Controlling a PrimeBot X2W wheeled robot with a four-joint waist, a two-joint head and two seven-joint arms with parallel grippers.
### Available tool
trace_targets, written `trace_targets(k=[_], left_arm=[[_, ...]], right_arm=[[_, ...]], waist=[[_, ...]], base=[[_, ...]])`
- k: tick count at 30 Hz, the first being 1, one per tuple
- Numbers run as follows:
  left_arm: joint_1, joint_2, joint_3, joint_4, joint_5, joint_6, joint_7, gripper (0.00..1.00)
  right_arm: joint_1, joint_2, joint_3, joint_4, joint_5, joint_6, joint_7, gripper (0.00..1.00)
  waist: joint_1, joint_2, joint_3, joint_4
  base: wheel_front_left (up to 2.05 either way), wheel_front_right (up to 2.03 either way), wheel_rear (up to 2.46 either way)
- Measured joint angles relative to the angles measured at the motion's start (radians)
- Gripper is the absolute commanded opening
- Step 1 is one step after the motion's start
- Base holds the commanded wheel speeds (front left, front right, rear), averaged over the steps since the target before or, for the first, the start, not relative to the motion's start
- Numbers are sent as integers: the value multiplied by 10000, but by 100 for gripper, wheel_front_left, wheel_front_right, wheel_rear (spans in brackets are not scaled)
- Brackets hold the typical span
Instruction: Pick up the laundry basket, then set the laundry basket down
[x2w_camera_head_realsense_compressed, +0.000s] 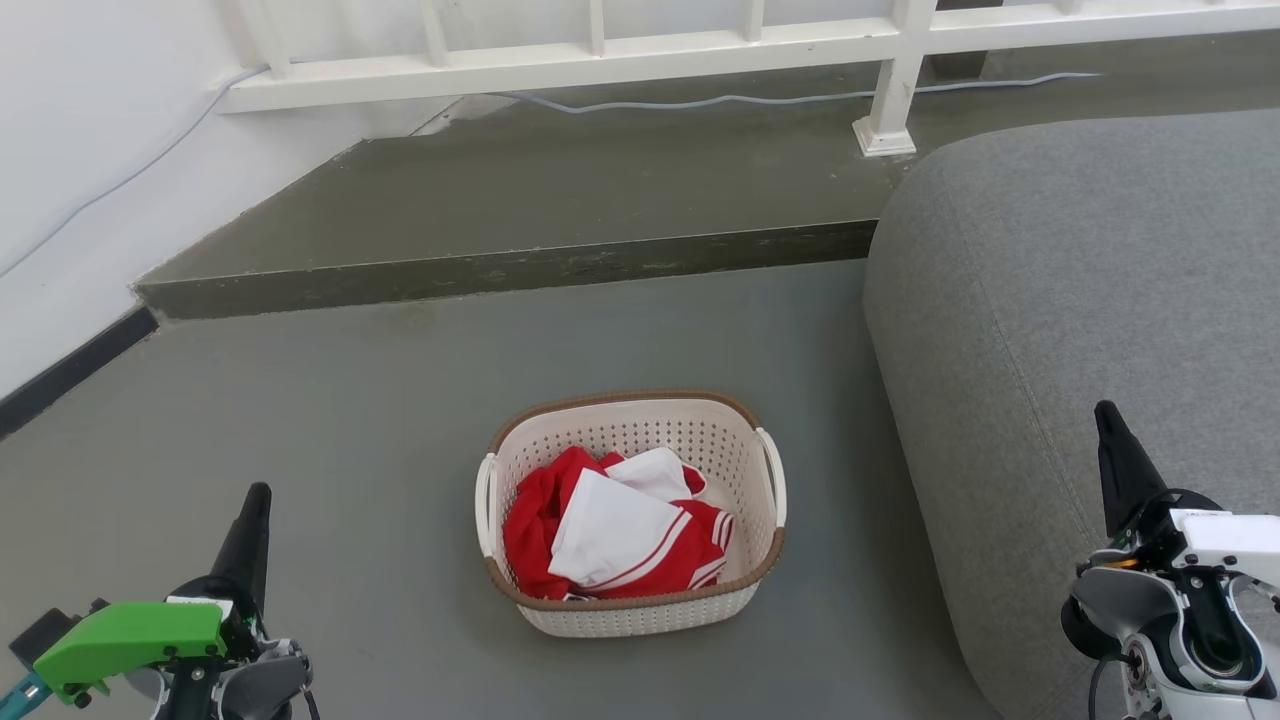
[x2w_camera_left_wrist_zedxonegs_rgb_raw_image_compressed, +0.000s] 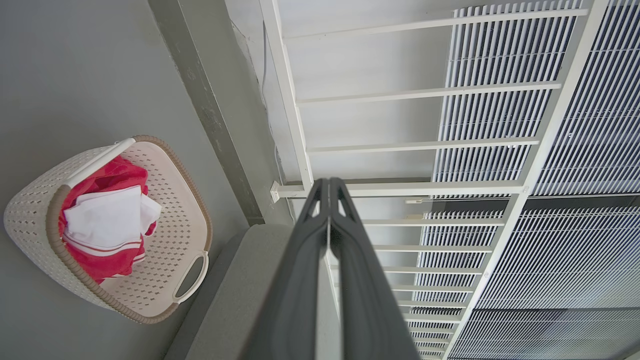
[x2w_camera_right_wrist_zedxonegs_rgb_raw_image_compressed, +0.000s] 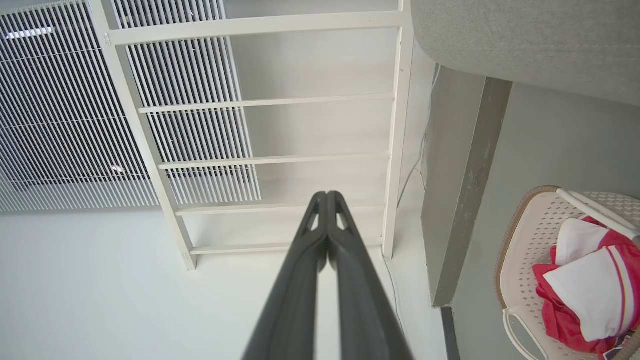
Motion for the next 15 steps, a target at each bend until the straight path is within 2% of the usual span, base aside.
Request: trace_targets(k=[15], left_arm=[[0,0,0,-2,0,0,0,0]], right_arm=[[0,2,-2,-2,0,0,0,0]], waist=[[0,0,0,0]], base=[[0,0,0]])
